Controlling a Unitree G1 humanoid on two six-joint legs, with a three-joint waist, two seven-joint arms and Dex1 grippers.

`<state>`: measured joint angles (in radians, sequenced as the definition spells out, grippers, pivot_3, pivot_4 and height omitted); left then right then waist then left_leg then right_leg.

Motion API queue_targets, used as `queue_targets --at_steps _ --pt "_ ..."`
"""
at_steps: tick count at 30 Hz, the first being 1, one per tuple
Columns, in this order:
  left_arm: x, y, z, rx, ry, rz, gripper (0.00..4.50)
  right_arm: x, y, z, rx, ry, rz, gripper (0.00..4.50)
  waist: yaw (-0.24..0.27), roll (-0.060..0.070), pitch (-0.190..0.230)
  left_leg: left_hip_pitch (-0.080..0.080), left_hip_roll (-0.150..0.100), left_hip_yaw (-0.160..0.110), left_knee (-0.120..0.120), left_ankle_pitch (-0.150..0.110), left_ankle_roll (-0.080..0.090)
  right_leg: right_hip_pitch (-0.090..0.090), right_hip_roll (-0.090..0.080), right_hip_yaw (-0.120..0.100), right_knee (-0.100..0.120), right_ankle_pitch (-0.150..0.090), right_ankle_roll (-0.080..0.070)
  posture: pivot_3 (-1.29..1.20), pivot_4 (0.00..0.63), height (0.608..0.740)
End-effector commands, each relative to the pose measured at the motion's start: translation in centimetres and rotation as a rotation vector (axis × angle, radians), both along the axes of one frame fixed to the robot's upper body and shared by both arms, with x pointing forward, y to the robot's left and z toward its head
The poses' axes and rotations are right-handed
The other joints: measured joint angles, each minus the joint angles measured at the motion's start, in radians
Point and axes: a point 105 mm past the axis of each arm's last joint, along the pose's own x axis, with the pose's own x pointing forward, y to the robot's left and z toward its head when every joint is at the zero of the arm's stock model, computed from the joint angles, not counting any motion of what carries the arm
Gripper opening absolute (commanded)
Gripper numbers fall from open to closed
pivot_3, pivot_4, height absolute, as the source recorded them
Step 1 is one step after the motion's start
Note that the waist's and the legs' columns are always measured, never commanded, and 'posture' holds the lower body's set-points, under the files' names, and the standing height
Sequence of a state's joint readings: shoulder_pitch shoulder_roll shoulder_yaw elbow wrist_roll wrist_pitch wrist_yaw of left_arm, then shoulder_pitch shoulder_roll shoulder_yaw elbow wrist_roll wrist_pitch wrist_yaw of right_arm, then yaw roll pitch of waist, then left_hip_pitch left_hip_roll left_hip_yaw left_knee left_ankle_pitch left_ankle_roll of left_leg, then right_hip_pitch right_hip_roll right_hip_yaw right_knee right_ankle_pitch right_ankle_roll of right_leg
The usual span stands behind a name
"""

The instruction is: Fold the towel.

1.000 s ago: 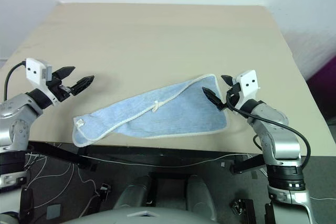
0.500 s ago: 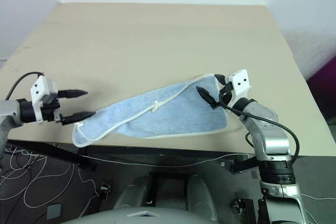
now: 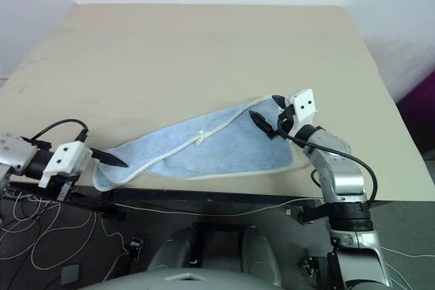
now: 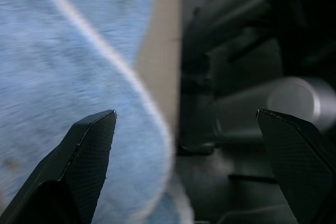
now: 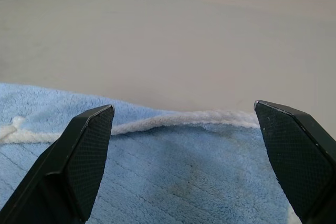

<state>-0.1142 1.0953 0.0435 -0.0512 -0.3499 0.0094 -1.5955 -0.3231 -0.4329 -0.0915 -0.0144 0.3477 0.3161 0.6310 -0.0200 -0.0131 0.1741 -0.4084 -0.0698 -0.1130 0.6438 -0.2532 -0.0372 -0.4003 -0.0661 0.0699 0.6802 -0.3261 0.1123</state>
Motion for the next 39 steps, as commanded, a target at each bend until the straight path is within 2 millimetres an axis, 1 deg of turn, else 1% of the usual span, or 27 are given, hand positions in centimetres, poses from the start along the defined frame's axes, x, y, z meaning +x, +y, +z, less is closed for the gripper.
queue_targets --at_steps 1,5,8,9,12,14,19,20,21,24,28,30,32,34,39 --pt "0.3 -0.2 0.1 0.033 -0.036 -0.026 4.48 -0.2 0.3 1.3 0.007 -0.061 0.01 4.5 0.0 0.0 0.0 0.0 0.0 0.0 0.0 0.0 0.0 0.0 0.0 0.0 0.0 0.0 0.0 0.0 0.15 0.74" --pt "0.6 -0.1 -0.7 0.034 -0.036 -0.004 4.48 -0.4 0.1 1.2 0.01 -0.059 0.0 4.5 0.0 0.0 0.0 0.0 0.0 0.0 0.0 0.0 0.0 0.0 0.001 0.0 0.0 0.0 0.0 0.0 0.15 0.74" --pt "0.7 -0.1 -1.0 0.021 -0.023 0.009 3.92 -0.5 -0.1 1.3 0.012 -0.06 -0.007 4.5 -0.001 0.0 0.0 0.0 0.0 0.0 0.0 0.0 0.0 0.0 0.001 0.0 0.0 0.0 0.0 0.0 0.15 0.74" --pt "0.6 -0.2 -1.1 0.018 -0.019 0.01 3.64 -0.5 -0.2 1.3 0.012 -0.061 -0.009 4.5 -0.001 0.0 0.0 0.0 0.0 0.0 0.0 0.0 0.0 0.0 0.001 0.0 0.0 0.0 0.0 0.0 0.15 0.74" --pt "0.9 0.0 -1.4 0.01 -0.019 0.028 2.57 -0.6 -0.4 1.4 0.013 -0.063 -0.015 4.5 -0.001 0.0 0.0 0.0 0.0 0.0 0.0 0.0 0.0 0.0 0.001 0.0 0.0 0.0 0.0 0.0 0.15 0.74" --pt "1.3 0.3 -1.6 0.0 -0.029 0.051 1.98 -0.6 -0.4 1.6 0.013 -0.065 -0.017 4.5 -0.001 0.0 0.0 0.0 0.0 0.0 0.0 0.0 0.0 0.0 0.001 0.0 0.0 0.0 0.0 0.0 0.15 0.74" --pt "2.3 0.9 -1.9 0.008 -0.08 0.097 0.27 -0.6 -0.4 1.7 0.015 -0.068 -0.017 4.5 0.0 0.0 0.0 0.0 0.0 0.0 0.001 0.0 0.0 0.0 0.001 0.0 0.0 0.0 0.0 0.0 0.15 0.74" --pt "2.4 0.9 -1.8 0.003 -0.086 0.101 0.03 -0.6 -0.5 1.7 0.015 -0.068 -0.017 4.5 0.0 0.0 0.0 0.0 0.0 0.0 0.001 0.0 0.0 0.0 0.001 0.0 0.0 0.0 0.0 0.0 0.15 0.74" --pt "2.2 0.9 -1.5 -0.015 -0.064 0.105 0.03 -0.6 -0.5 1.7 0.014 -0.068 -0.018 4.5 -0.001 0.0 0.0 0.0 0.0 0.0 0.001 0.0 0.0 0.0 0.001 0.0 0.0 0.0 0.0 0.0 0.15 0.74" --pt "1.5 0.5 -0.2 -0.074 -0.013 0.091 0.73 -0.6 -0.5 1.7 0.014 -0.066 -0.021 4.5 -0.001 0.0 0.0 0.0 0.0 0.0 0.001 0.0 0.0 0.0 0.001 0.0 0.001 0.0 0.0 0.0 0.15 0.74" --pt "1.2 0.8 0.3 -0.064 -0.035 0.105 1.97 -0.7 -0.6 1.6 0.015 -0.063 -0.025 4.5 -0.002 0.0 0.0 0.0 0.0 0.0 0.001 0.0 0.0 0.0 0.001 0.0 0.001 0.0 0.0 0.0 0.15 0.74" --pt "1.0 0.8 0.5 -0.071 -0.045 0.113 2.67 -0.8 -0.7 1.5 0.017 -0.061 -0.028 4.5 -0.002 0.0 0.0 0.0 0.0 0.0 0.001 0.0 0.0 0.0 0.001 0.0 0.001 0.0 0.0 0.0 0.15 0.74" --pt "1.1 0.8 0.7 -0.077 -0.073 0.128 3.28 -0.8 -0.6 1.4 0.018 -0.06 -0.028 4.5 -0.001 0.0 0.0 0.0 0.0 0.0 0.001 0.0 0.0 0.0 0.001 0.0 0.001 0.0 0.0 0.0 0.15 0.74" --pt "1.3 0.7 0.5 -0.075 -0.103 0.141 3.28 -0.8 -0.6 1.4 0.02 -0.059 -0.028 4.5 0.0 0.0 0.0 0.0 0.0 0.0 0.001 0.0 0.0 0.0 0.001 0.0 0.001 0.0 0.0 0.0 0.15 0.74" --pt "2.2 0.3 -0.7 -0.054 -0.214 0.14 3.28 -0.6 -0.5 1.6 0.02 -0.064 -0.026 4.5 0.0 0.0 0.0 0.0 0.0 0.0 0.001 0.0 0.0 0.001 0.001 0.0 0.001 0.0 0.0 0.0 0.15 0.74"
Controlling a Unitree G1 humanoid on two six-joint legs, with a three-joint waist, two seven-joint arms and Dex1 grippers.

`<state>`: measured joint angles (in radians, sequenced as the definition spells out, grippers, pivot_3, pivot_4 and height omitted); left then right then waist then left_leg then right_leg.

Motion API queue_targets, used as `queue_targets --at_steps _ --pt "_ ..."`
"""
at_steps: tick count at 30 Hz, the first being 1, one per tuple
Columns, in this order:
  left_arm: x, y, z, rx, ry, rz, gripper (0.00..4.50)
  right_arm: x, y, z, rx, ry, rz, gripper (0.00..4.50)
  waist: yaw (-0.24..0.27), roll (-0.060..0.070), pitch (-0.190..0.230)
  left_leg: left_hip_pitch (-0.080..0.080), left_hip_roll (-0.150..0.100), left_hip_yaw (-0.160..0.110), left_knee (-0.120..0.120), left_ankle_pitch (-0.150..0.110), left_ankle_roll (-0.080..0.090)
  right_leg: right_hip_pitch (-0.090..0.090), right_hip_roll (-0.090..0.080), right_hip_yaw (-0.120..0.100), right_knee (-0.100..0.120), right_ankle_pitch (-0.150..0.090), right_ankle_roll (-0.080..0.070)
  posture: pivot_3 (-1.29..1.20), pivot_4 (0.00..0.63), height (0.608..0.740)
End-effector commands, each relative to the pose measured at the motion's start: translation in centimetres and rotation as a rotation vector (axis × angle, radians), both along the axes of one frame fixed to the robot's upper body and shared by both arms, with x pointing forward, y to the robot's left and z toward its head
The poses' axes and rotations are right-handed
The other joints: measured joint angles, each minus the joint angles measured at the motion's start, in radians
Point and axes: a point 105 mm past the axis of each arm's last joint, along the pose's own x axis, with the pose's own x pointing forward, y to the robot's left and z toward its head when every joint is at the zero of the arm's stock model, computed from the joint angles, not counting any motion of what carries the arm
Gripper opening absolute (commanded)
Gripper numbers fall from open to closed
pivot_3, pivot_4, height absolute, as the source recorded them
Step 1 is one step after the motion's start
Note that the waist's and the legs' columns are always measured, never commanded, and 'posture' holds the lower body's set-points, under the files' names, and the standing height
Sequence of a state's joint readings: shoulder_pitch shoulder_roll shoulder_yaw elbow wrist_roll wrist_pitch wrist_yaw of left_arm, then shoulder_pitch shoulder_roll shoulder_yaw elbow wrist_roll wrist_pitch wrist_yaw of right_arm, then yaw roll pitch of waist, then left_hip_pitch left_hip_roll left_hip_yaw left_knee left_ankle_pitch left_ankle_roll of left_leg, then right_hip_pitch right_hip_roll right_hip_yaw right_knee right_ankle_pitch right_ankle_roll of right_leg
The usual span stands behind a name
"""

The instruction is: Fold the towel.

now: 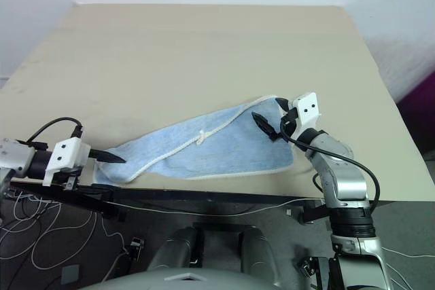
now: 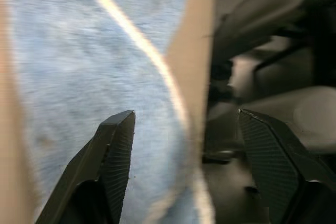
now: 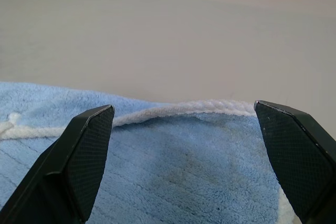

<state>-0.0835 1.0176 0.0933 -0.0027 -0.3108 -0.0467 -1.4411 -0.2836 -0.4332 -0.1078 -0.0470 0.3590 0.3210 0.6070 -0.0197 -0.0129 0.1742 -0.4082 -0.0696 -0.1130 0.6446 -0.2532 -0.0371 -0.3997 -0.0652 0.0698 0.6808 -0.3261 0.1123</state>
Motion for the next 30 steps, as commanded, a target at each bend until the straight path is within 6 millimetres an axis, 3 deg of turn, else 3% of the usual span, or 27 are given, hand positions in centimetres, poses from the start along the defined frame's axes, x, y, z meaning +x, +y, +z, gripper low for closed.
queue_targets --at_steps 1,9,12,19,24,30 --pt "0.5 -0.4 -0.4 0.016 -0.084 -0.009 3.28 0.0 0.1 1.9 0.007 -0.07 0.006 4.5 0.0 0.0 0.0 0.0 0.0 0.0 0.0 0.0 0.0 0.0 0.0 0.0 0.0 0.0 0.0 0.0 0.15 0.74" --pt "0.1 -1.0 -1.7 0.013 -0.077 -0.022 3.28 -0.2 -0.1 2.0 0.003 -0.072 -0.001 4.5 0.0 0.0 0.0 0.0 0.0 0.0 0.0 0.0 0.0 0.0 0.0 0.0 0.0 0.0 0.0 0.0 0.15 0.74" --pt "0.3 -1.0 -1.5 0.004 -0.087 -0.013 2.45 -0.2 -0.2 2.0 0.001 -0.072 -0.002 4.5 0.0 0.0 0.0 0.0 0.0 0.0 0.0 0.0 0.0 0.0 0.0 0.0 0.0 0.0 0.0 0.0 0.15 0.74" --pt "0.8 -0.8 -0.9 -0.025 -0.101 0.013 0.04 -0.1 -0.1 2.1 -0.001 -0.074 0.001 4.5 -0.001 0.0 0.0 0.0 0.0 0.0 0.0 0.0 0.0 0.0 0.0 0.0 0.0 0.0 0.0 0.0 0.15 0.74" --pt "1.2 -0.7 -0.4 -0.057 -0.117 0.043 0.01 0.0 -0.1 2.2 -0.002 -0.077 0.001 4.5 0.0 0.0 0.0 0.0 0.0 0.0 0.0 0.0 0.0 0.0 0.0 0.0 0.0 0.0 0.0 0.0 0.15 0.74" --pt "4.6 -0.2 4.6 -0.332 -0.154 0.252 0.01 0.0 -0.3 2.7 -0.019 -0.091 0.006 4.5 0.002 0.0 0.0 0.0 0.0 -0.001 0.001 0.0 0.0 0.0 0.0 -0.001 0.0 0.0 0.0 0.0 0.15 0.74"
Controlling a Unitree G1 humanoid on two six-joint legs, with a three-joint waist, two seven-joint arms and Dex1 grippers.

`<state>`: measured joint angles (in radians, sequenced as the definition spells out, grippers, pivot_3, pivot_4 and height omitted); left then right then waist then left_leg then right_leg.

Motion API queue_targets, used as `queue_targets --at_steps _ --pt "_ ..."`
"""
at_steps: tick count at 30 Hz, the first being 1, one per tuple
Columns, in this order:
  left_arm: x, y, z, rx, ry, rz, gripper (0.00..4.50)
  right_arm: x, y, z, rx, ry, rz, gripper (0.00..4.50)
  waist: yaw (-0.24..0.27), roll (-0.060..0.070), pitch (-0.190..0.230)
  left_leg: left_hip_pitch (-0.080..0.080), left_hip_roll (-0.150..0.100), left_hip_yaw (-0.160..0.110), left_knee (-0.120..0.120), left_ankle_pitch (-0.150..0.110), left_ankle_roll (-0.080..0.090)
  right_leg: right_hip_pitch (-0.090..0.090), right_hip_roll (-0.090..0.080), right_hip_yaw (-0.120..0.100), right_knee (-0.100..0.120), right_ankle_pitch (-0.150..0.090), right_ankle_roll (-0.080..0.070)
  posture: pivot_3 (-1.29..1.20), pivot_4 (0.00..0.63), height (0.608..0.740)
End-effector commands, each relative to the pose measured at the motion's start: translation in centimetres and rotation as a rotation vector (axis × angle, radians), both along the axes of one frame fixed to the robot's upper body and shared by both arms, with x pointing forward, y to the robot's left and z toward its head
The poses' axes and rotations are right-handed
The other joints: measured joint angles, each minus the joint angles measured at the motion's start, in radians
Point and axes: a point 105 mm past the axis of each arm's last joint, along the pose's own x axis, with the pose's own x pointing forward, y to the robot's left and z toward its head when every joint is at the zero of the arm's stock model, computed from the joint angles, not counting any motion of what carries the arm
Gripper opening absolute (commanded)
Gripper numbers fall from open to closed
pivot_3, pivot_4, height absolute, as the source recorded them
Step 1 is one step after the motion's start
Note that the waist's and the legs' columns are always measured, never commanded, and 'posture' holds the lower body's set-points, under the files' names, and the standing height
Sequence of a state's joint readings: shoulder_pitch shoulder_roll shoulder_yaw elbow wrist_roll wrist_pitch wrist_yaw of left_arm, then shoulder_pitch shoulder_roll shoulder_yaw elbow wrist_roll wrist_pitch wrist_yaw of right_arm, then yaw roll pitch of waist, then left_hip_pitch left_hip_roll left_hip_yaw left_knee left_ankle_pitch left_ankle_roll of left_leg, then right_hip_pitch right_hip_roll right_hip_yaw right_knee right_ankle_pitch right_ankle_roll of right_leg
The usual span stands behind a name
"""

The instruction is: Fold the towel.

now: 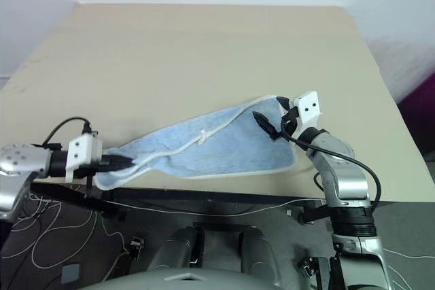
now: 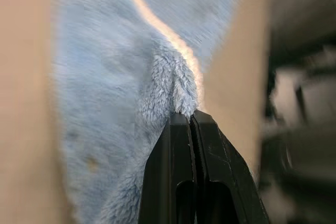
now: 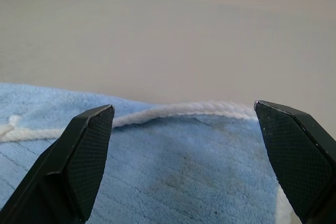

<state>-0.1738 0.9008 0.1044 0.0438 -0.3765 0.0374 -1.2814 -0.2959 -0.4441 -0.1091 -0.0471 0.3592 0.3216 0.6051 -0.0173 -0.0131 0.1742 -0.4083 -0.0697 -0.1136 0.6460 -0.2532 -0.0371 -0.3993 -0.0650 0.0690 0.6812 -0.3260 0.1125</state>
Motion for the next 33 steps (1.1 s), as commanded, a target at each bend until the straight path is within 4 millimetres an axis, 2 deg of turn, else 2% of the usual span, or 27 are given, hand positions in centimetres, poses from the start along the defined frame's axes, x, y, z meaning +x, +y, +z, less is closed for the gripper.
queue_targets --at_steps 1,3,5,15,20,25,33 --pt "1.9 1.3 4.0 -0.136 -0.075 0.116 0.01 -0.1 -0.2 2.4 -0.022 -0.084 0.012 4.5 -0.001 0.0 0.0 0.0 0.0 0.0 0.0 0.0 0.0 0.0 0.0 0.0 0.0 0.0 0.0 0.0 0.15 0.74" --pt "2.6 1.8 5.0 -0.167 -0.09 0.156 0.01 -0.1 -0.3 2.5 -0.082 -0.098 0.021 4.5 -0.001 0.0 0.0 0.0 0.0 0.0 0.0 0.0 0.0 0.0 0.0 0.0 0.0 0.0 0.0 0.0 0.15 0.74" --pt "2.8 1.9 5.2 -0.15 -0.096 0.157 0.01 -0.1 -0.3 2.6 -0.132 -0.111 0.036 4.5 -0.006 0.0 0.0 0.0 0.0 0.0 0.0 0.0 0.0 0.0 0.0 0.0 0.0 0.0 0.0 0.0 0.15 0.74" --pt "2.1 1.5 3.4 -0.018 -0.063 0.082 0.01 1.9 -0.7 4.0 -0.286 -0.137 0.129 4.5 -0.025 0.0 0.0 0.0 0.0 0.0 0.0 0.0 0.0 -0.001 0.0 0.0 0.001 0.0 0.0 0.0 0.15 0.74" --pt "1.6 1.3 2.1 0.037 -0.037 0.046 0.01 3.7 -1.2 2.3 -0.477 -0.136 0.153 4.5 -0.028 0.0 0.0 0.0 0.0 0.001 0.0 0.0 0.0 -0.001 0.0 0.0 0.001 0.0 0.0 0.0 0.15 0.74" --pt "1.0 1.6 1.6 0.053 -0.006 0.026 0.01 5.6 -1.8 1.6 -0.564 -0.118 0.177 4.5 -0.028 0.0 0.0 0.0 0.0 0.001 0.0 0.0 0.0 -0.001 0.0 0.001 0.001 0.0 0.0 0.0 0.15 0.74" --pt "-0.8 3.4 -0.1 0.154 0.079 0.008 0.01 7.8 -2.0 1.2 -0.609 -0.053 0.2 4.5 -0.033 0.001 0.001 0.0 0.0 0.002 -0.001 0.0 0.0 -0.002 0.001 0.001 0.001 0.0 0.0 0.0 0.15 0.74"
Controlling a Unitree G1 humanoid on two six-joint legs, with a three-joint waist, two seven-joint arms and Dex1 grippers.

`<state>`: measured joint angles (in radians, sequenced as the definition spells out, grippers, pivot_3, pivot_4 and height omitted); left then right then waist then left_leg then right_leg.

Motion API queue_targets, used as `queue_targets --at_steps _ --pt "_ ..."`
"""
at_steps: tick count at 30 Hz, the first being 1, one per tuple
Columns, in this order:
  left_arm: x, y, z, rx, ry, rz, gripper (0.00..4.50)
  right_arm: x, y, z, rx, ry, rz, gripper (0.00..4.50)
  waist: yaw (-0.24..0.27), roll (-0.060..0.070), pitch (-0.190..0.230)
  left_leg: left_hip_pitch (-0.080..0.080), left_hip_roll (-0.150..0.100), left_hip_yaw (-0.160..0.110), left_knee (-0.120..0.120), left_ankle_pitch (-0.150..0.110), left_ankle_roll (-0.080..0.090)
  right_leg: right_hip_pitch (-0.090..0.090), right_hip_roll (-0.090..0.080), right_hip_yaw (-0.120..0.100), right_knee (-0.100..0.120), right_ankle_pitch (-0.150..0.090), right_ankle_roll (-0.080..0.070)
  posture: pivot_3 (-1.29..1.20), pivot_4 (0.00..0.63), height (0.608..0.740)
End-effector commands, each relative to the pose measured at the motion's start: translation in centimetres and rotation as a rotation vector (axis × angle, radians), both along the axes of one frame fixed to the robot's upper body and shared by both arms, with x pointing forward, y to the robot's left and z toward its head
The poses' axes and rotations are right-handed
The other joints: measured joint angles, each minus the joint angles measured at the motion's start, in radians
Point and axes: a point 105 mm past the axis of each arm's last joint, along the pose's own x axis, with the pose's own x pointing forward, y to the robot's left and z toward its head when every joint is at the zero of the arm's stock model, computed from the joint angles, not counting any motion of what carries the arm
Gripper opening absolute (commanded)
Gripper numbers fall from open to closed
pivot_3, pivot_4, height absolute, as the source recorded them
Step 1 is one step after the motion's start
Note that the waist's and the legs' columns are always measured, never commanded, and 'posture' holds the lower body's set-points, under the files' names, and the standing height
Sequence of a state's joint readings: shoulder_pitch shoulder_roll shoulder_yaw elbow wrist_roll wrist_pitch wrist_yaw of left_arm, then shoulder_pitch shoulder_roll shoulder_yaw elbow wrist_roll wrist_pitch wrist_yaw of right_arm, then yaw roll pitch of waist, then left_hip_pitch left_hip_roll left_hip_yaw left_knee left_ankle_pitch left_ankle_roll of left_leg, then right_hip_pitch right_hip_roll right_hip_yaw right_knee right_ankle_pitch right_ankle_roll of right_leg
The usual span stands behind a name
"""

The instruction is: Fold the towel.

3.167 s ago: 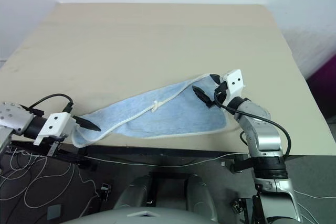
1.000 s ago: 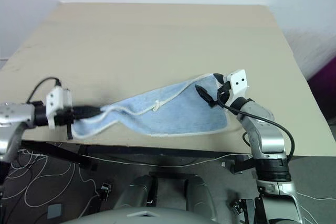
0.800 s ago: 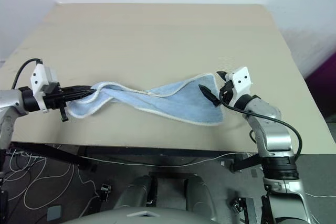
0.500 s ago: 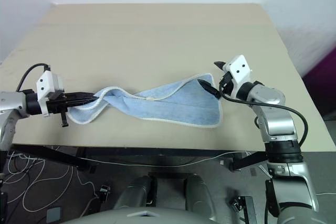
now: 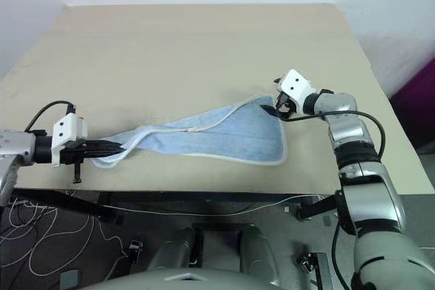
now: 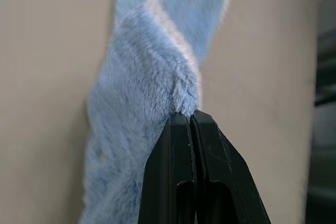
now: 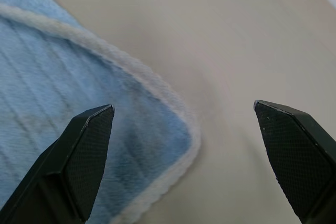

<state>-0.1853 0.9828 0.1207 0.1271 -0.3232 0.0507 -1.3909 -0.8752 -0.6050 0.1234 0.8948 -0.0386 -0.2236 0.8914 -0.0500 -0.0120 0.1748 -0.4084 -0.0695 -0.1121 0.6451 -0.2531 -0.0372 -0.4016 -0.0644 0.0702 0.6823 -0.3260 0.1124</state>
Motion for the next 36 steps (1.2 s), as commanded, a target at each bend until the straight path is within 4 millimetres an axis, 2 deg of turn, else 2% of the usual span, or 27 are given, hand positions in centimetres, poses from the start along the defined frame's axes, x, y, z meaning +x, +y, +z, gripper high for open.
queue_targets --at_steps 1,8,9,11,17,22,23,31,36 --pt "-0.3 0.5 0.2 0.037 -0.014 -0.006 0.01 0.6 0.6 0.4 -0.024 0.007 0.033 4.5 0.0 0.0 0.0 0.0 0.0 0.0 0.0 0.0 0.0 0.0 0.0 0.0 0.0 0.0 0.0 0.0 0.15 0.74" --pt "-0.5 0.5 -0.2 0.036 -0.007 -0.009 0.01 1.0 2.2 -0.3 -0.035 0.041 0.068 4.5 0.0 0.0 0.0 0.0 0.0 0.0 0.0 0.0 0.0 0.0 0.0 0.0 0.0 0.0 0.0 0.0 0.15 0.74" --pt "-0.5 0.5 -0.2 0.036 -0.006 -0.009 0.0 1.0 2.4 -0.3 -0.035 0.042 0.076 4.32 0.0 0.0 0.0 0.0 0.0 0.0 0.0 0.0 0.0 0.0 0.0 0.0 0.0 0.0 0.0 0.0 0.15 0.74" --pt "-0.5 0.5 -0.2 0.036 -0.005 -0.007 0.0 0.9 2.6 -0.3 -0.028 0.043 0.092 3.9 -0.001 0.001 0.0 0.0 0.0 0.0 0.0 0.0 0.0 0.0 0.0 0.0 0.0 0.0 0.0 0.0 0.15 0.74" --pt "-0.4 0.8 -0.3 0.029 -0.016 0.014 0.0 0.1 2.7 0.2 -0.03 0.009 0.152 1.92 -0.002 0.001 0.0 0.0 0.0 0.0 0.0 0.0 0.0 0.0 0.0 0.0 0.0 0.0 0.0 0.0 0.15 0.74" --pt "1.0 0.8 1.3 -0.085 -0.07 0.088 0.0 -0.5 2.0 1.3 -0.033 -0.039 0.161 0.23 -0.001 0.001 0.0 0.0 0.0 0.0 0.0 0.0 0.0 0.0 0.0 0.0 0.001 0.0 0.0 0.0 0.15 0.74" --pt "1.4 0.8 1.8 -0.121 -0.082 0.111 0.0 -0.6 1.7 1.7 -0.034 -0.052 0.157 0.06 0.003 0.001 0.001 0.0 0.0 0.0 0.001 0.0 0.0 0.0 0.0 0.0 0.001 0.0 0.0 0.0 0.15 0.74" --pt "4.6 2.2 5.5 -0.31 -0.191 0.288 0.0 -0.4 -1.4 6.1 -0.043 -0.19 0.056 0.06 0.004 0.001 0.001 0.0 -0.001 0.0 0.001 0.0 0.0 -0.001 0.0 0.0 0.001 0.0 0.0 0.0 0.15 0.74" --pt "8.5 1.9 8.8 -0.371 -0.372 0.396 0.0 0.6 -2.5 9.8 -0.042 -0.329 -0.044 0.06 0.005 0.001 0.001 -0.001 -0.001 0.0 0.002 0.0 0.0 -0.002 0.001 0.0 0.002 0.0 0.0 0.0 0.15 0.74"
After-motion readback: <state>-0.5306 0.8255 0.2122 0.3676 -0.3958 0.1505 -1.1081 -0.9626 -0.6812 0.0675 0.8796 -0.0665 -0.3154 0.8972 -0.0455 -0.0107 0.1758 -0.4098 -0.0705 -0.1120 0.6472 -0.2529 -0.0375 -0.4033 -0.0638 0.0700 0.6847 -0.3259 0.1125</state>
